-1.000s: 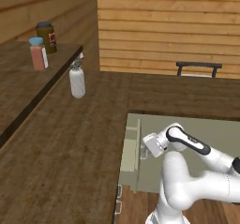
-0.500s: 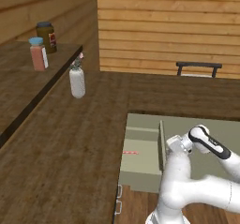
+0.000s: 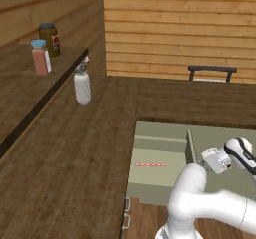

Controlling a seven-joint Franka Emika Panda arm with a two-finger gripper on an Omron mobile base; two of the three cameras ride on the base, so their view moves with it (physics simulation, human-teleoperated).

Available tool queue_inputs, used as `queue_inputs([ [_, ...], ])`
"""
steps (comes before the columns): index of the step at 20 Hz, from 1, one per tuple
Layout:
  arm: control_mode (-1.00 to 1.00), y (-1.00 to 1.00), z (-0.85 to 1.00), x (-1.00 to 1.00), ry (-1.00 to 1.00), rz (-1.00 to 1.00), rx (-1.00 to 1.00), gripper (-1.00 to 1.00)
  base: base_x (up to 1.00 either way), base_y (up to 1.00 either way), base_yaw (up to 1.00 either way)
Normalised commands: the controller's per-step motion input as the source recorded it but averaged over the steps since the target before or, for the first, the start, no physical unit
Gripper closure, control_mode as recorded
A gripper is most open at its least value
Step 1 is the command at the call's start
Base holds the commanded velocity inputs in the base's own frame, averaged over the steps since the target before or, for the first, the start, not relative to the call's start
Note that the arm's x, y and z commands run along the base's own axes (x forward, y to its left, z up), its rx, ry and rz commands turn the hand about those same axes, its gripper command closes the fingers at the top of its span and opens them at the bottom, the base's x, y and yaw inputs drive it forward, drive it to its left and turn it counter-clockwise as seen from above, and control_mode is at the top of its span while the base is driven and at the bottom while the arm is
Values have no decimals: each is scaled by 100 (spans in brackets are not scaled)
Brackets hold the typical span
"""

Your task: Take a straw from the drawer in front and place it inside the glass cup on the dining counter.

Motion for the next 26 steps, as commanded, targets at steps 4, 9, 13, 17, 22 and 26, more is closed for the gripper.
queue_inputs([
  [4,-100,-35,39,-22,-8,-23,-25,-100,0,0,0],
  [9,-100,6,92,-16,-22,-24,-33,-100,0,0,0],
  [13,-100,59,99,-12,-22,-21,-42,-100,0,0,0],
  [17,-100,97,88,1,-7,-10,-40,-100,0,0,0],
  [22,-100,72,42,43,7,0,-22,-100,0,0,0],
  [26,-100,28,0,74,30,0,-1,-100,0,0,0],
])
